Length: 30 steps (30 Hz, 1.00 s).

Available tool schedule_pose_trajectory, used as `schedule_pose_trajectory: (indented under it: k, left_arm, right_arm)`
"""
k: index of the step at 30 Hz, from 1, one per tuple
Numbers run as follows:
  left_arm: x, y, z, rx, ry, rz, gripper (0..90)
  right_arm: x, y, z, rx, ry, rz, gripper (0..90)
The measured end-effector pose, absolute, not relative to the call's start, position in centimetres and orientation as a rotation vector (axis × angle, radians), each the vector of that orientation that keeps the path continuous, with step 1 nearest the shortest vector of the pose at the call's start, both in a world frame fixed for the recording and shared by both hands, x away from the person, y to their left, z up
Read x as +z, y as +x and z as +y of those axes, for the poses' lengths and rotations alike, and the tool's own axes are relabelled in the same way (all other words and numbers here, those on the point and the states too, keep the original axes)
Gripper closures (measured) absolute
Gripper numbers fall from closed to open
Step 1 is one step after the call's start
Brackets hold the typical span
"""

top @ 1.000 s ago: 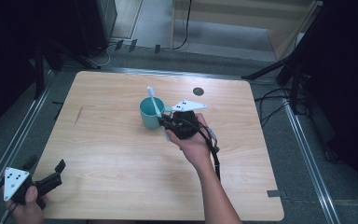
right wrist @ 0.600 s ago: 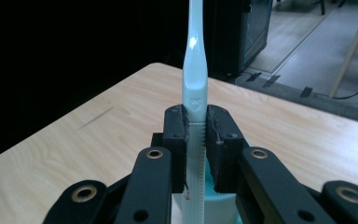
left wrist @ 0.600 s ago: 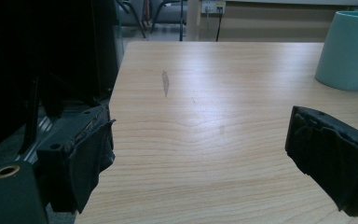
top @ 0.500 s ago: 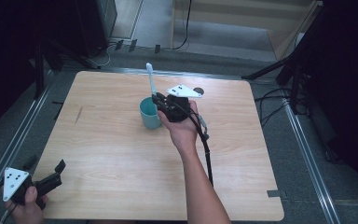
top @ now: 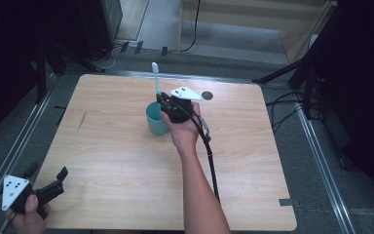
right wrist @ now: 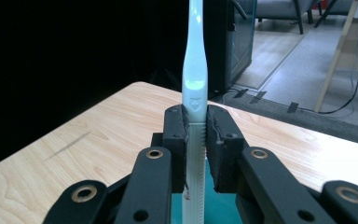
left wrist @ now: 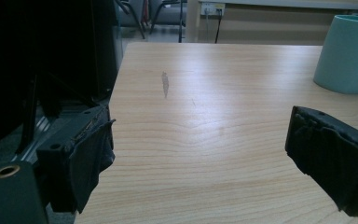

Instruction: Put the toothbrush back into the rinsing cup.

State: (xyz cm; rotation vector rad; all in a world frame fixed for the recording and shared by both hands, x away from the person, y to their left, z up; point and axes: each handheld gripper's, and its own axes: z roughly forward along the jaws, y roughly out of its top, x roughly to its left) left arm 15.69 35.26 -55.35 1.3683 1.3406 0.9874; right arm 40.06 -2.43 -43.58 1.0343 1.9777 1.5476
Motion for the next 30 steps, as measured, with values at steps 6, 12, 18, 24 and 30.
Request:
schedule_pose_trajectory:
  k: [6, 12, 18, 24, 30]
  left_arm:
    - [-55.3, 15.7, 35.3, 0.986, 1.365, 1.342, 8.0]
    - [-55.3, 15.7, 35.3, 0.985, 1.363, 1.342, 8.0]
    - [-55.3, 15.7, 35.3, 0.985, 1.364, 1.341, 8.0]
    - [-55.3, 15.7, 35.3, 0.985, 1.366, 1.342, 8.0]
    - [-55.3, 15.7, 35.3, 0.985, 1.368, 1.341, 8.0]
  right_arm:
    - [-44.8, 40.3, -2.2, 1.512, 1.032, 2.012, 79.4]
    - [-46.0, 40.2, -2.1, 1.469, 1.049, 2.049, 79.3]
    - [-47.2, 40.1, -2.1, 1.415, 1.079, 2.089, 79.3]
    - [-47.9, 40.1, -1.9, 1.383, 1.089, 2.138, 79.3]
    - [-48.0, 40.2, -2.0, 1.369, 1.112, 2.152, 79.3]
